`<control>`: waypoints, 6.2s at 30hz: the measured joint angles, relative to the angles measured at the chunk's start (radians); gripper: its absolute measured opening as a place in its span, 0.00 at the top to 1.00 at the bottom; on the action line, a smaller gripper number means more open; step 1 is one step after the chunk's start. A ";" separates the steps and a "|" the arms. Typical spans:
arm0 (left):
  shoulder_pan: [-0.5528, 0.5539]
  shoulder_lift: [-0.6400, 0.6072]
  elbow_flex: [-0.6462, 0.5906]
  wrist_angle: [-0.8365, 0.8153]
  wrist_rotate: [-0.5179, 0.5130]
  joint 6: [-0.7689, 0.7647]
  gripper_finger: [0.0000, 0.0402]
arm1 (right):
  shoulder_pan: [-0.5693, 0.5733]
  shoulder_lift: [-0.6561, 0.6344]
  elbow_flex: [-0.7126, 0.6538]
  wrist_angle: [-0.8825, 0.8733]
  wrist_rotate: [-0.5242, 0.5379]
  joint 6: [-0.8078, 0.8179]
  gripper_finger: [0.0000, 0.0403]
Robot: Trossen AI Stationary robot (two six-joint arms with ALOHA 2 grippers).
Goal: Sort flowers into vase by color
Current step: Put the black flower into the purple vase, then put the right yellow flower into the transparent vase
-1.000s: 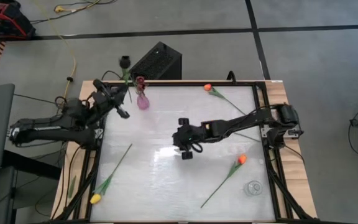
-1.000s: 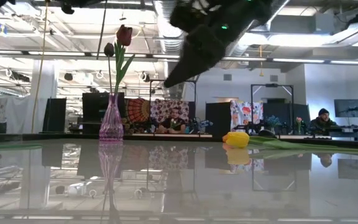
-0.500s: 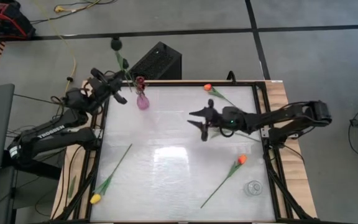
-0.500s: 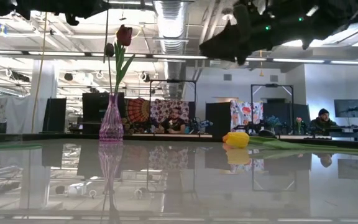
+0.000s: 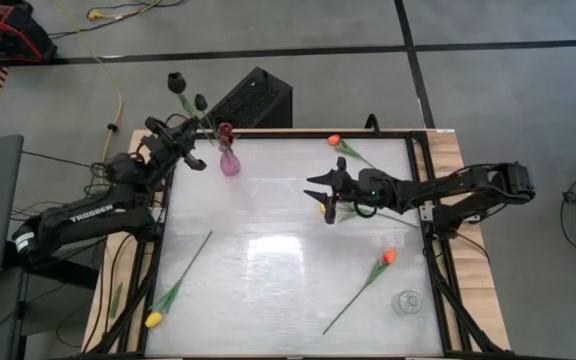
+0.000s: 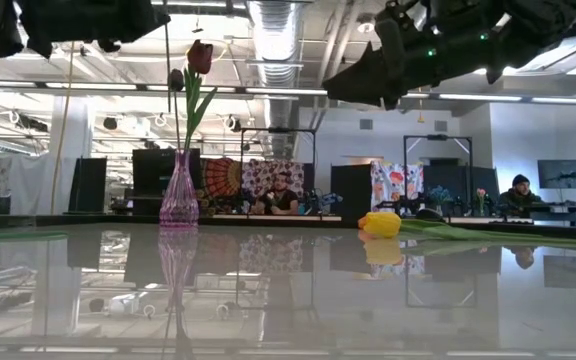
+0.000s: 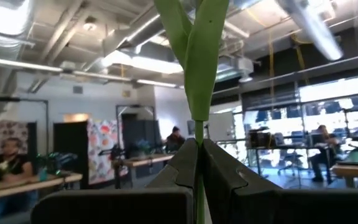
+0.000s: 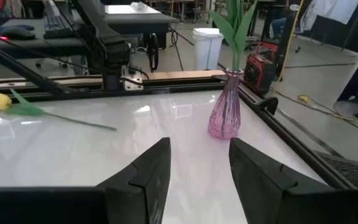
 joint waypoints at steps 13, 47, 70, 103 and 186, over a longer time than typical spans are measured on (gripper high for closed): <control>0.063 0.175 -0.049 0.179 0.004 -0.045 1.00 | 0.001 0.001 0.000 -0.009 0.000 0.026 0.53; 0.093 0.413 -0.052 0.257 0.043 -0.069 1.00 | 0.043 0.001 0.000 -0.087 0.000 0.047 0.53; 0.093 0.369 -0.054 0.082 -0.012 -0.156 0.85 | 0.069 0.001 0.001 -0.166 0.000 0.045 0.53; -0.067 -0.133 -0.054 -0.696 0.093 -0.308 0.64 | 0.068 0.000 0.214 -0.643 0.000 0.073 0.53; -0.486 0.432 -0.052 -0.306 0.223 -0.265 0.64 | 0.692 -0.250 0.368 -1.104 0.200 0.742 0.96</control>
